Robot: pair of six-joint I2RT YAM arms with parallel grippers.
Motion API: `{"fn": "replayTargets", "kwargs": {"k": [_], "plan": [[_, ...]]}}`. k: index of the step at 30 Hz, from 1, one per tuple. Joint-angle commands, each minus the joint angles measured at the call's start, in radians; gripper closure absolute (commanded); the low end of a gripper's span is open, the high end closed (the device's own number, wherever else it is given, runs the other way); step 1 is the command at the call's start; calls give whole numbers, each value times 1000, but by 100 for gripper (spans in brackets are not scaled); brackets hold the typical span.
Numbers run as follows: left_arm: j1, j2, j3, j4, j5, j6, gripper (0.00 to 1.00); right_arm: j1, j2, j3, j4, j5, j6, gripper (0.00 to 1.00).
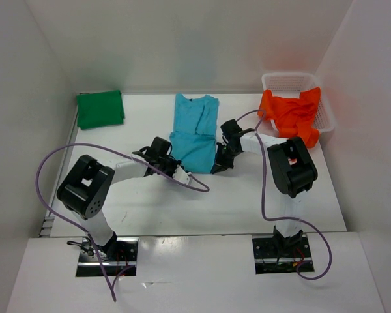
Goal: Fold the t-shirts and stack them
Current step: Grab one side of the 2/3 rectangular tshirt with both arms
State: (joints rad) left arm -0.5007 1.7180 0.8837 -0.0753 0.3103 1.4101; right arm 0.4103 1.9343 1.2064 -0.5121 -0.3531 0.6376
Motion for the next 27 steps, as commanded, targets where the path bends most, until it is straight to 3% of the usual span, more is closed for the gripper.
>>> {"fn": "replayTargets", "kwargs": {"k": [1, 6, 9, 19, 24, 27], "plan": [[-16, -49, 17, -104, 75, -42, 100, 12, -50, -25, -49, 17, -36, 100], [-59, -121, 6, -208, 95, -109, 100, 36, -199, -129, -120, 17, -36, 100], [-99, -181, 6, -302, 119, -179, 100, 126, -297, -183, -166, 45, 14, 100], [-173, -458, 34, -710, 260, -451, 99, 406, -719, -321, -376, 54, 331, 100], [-173, -543, 81, -768, 348, -549, 99, 458, -980, -321, -474, 45, 499, 100], [-173, -555, 126, -756, 409, -615, 99, 458, -1034, -295, -549, 58, 533, 100]]}}
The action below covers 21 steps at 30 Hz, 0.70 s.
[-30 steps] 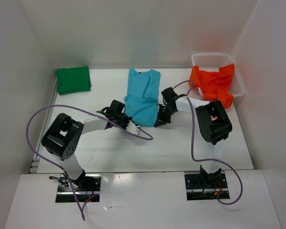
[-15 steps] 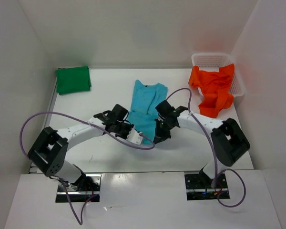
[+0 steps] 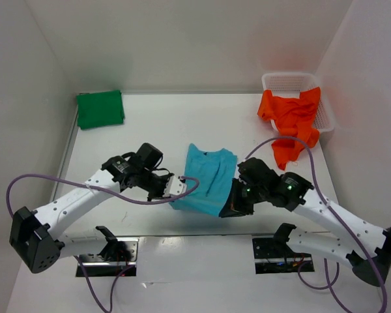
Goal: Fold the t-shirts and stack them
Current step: Grab one side of the 2/3 rectangular tshirt with both arms, then fold the long partially folded tshirt into a neat square
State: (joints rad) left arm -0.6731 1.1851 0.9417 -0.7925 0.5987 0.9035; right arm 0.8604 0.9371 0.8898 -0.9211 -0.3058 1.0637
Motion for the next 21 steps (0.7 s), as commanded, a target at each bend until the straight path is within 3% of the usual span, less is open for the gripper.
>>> {"fn": "replayTargets", "kwargs": {"k": [1, 7, 15, 21], "plan": [[0, -12, 100, -28, 131, -145, 99, 8, -46, 31, -153, 26, 107, 100], [0, 80, 201, 119, 131, -302, 99, -66, 29, 115, -208, 109, 13, 100], [62, 231, 278, 251, 63, -360, 99, -495, 117, 215, -167, 119, -290, 100], [98, 330, 296, 349, 13, -371, 99, -550, 262, 193, -32, 95, -366, 100]]}}
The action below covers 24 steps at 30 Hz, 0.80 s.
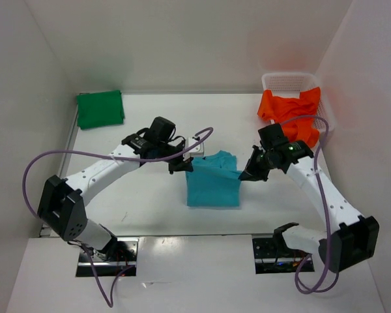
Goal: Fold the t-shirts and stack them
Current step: Fold the long partially folded tshirt into a neat square
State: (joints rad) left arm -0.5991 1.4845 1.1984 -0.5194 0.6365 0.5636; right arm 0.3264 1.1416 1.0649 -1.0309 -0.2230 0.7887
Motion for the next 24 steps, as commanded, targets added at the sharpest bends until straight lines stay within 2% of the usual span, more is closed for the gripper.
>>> {"fn": "replayTargets", "kwargs": {"k": [1, 9, 13, 24], "plan": [[24, 40, 50, 105, -38, -31, 99, -16, 78, 18, 97, 13, -103, 100], [68, 134, 69, 144, -81, -8, 99, -36, 323, 138, 245, 27, -123, 100], [88, 168, 69, 154, -92, 65, 97, -36, 374, 161, 270, 36, -114, 100], [97, 250, 50, 309, -169, 185, 93, -46, 483, 241, 288, 129, -103, 100]]}}
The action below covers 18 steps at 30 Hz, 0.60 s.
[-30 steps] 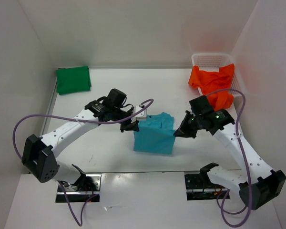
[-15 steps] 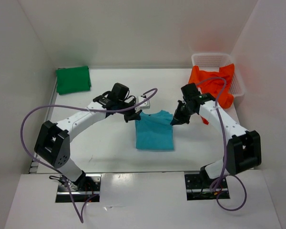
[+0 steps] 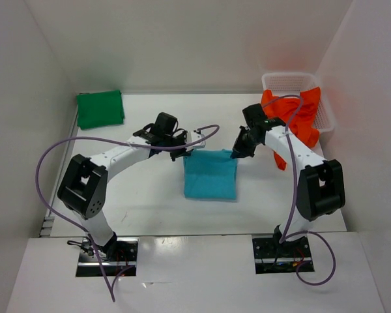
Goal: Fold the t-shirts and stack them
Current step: Fold the long partially folded tshirt into a neat square
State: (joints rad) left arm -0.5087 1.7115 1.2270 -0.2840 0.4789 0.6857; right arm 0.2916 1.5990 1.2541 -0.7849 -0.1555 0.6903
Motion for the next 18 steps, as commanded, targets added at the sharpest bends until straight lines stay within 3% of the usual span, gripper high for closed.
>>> {"fn": "replayTargets", "kwargs": {"k": [1, 6, 8, 9, 10, 11, 12, 13, 15, 18], "plan": [[7, 23, 22, 88, -11, 74, 93, -11, 26, 51, 42, 76, -5, 100], [7, 69, 22, 138, -29, 74, 91, -31, 36, 41, 64, 111, 6, 100], [7, 80, 22, 164, -29, 74, 84, -42, 45, 41, 73, 120, 6, 100], [7, 92, 22, 175, -39, 74, 79, -51, 45, 41, 73, 131, 6, 100], [7, 102, 32, 204, -39, 58, 61, -51, 56, 41, 85, 140, 6, 100], [7, 102, 32, 219, -52, 49, 52, -61, 56, 41, 85, 140, 6, 98], [7, 112, 32, 233, -72, 38, 45, -62, 67, 41, 98, 151, 6, 74], [7, 122, 43, 255, -88, 28, 36, -62, 67, 41, 111, 169, 6, 63], [7, 122, 69, 255, -144, 0, 19, -62, 94, 54, 124, 189, 6, 48], [33, 122, 141, 198, -186, -53, 11, -62, 84, 91, 136, 215, 6, 42]]}}
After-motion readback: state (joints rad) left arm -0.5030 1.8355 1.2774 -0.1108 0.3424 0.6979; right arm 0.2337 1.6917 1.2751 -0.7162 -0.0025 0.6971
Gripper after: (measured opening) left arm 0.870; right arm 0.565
